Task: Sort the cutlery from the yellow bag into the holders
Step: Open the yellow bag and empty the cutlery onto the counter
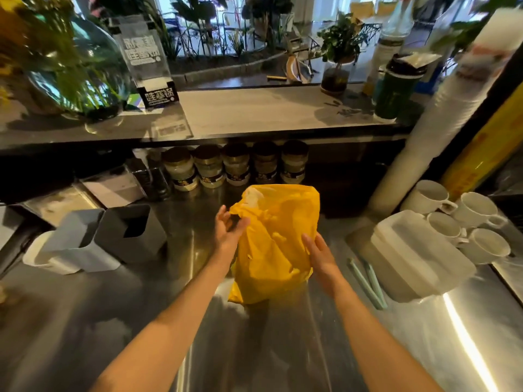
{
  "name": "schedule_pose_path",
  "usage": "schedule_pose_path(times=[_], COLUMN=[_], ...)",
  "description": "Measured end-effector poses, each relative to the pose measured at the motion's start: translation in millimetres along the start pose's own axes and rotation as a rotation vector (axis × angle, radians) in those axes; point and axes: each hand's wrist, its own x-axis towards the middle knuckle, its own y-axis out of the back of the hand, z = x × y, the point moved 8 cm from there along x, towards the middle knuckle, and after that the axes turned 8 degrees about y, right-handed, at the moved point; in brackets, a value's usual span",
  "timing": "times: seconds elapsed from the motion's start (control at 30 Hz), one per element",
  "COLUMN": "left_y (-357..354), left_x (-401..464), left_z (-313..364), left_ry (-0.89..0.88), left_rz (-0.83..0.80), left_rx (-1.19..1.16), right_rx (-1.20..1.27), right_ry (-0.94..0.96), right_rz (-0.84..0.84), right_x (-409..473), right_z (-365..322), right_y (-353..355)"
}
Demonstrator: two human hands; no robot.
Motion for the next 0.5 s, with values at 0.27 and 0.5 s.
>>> schedule_pose_path(times=[0.27,0.5], left_y=[-12.2,47.5], left_x=[-2.3,26.0], left_z=[-82.0,-66.6], left_ry=[0.013,0.017], left_rz=[0.01,0.35], left_rx=[0.394,0.416], right_rx=[0.02,-0.252], right_ry=[0.105,0.017], right_rz=[0.16,0.276], right_x=[1.5,28.1], right_z=[21.5,17.9], right_y=[-2.7,-21.4])
